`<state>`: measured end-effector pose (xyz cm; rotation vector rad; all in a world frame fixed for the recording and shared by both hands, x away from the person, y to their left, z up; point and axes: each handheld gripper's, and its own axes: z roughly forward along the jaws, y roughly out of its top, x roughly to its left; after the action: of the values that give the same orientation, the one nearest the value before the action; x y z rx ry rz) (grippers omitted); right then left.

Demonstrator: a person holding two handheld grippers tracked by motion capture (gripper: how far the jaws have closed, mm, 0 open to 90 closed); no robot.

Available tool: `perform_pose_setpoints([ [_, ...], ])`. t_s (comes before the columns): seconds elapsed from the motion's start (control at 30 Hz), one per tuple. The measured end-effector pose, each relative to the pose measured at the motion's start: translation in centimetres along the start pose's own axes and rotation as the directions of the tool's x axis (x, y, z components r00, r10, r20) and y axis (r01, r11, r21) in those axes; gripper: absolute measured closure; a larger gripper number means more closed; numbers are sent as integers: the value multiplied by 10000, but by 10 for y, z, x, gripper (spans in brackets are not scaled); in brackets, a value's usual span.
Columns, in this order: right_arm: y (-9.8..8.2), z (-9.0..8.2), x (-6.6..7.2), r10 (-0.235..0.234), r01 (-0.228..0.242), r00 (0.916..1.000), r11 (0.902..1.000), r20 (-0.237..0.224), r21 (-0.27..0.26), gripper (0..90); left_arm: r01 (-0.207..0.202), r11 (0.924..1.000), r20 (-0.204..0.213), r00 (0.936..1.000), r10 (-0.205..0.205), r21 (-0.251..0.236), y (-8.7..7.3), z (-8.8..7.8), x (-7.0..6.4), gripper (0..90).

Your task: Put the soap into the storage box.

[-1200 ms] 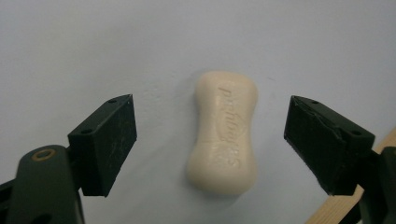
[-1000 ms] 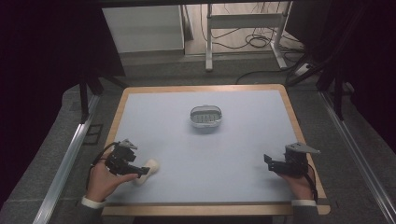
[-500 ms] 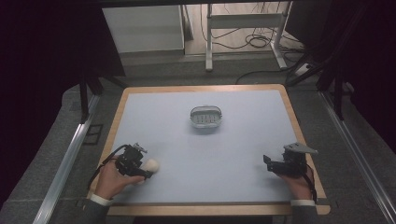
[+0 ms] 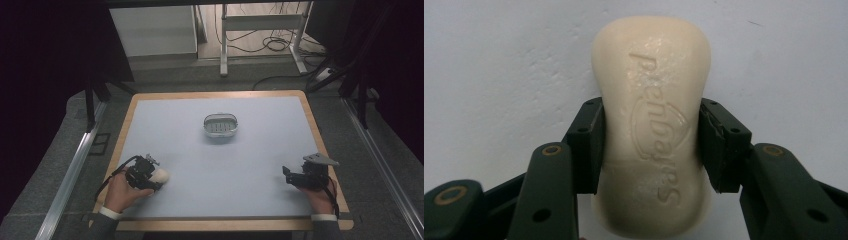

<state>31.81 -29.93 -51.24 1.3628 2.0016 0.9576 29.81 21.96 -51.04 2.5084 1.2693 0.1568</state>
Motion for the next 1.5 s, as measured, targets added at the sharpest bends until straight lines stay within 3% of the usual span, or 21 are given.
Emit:
perform_pose_setpoints([
  [0.1, -1, 0, 0, -7, 7, 10000, 10000, -16, 44, 69, 48, 9998, 76, 10000, -47, -179, 0, -4, 3, 497],
  [0.2, -2, 0, 0, -75, 75, 10000, 10000, 19, 60, 69, 66, 9990, -136, 9999, -72, -452, 4, -10, 8, 497],
  [0.43, -2, -1, 2, -110, 111, 9999, 9999, -27, 104, 70, 147, 9957, 38, 9999, -144, -910, 10, -20, 17, 497],
  [0.8, -5, 0, 1, -131, 130, 9999, 9997, 35, 219, 70, 75, 9945, 244, 9997, -50, -1044, 14, -27, 22, 497],
  [1.5, -5, -2, 0, -70, 67, 9998, 9999, 170, 139, 70, -92, 9900, 101, 9999, 107, -1408, 26, -35, 26, 497],
])
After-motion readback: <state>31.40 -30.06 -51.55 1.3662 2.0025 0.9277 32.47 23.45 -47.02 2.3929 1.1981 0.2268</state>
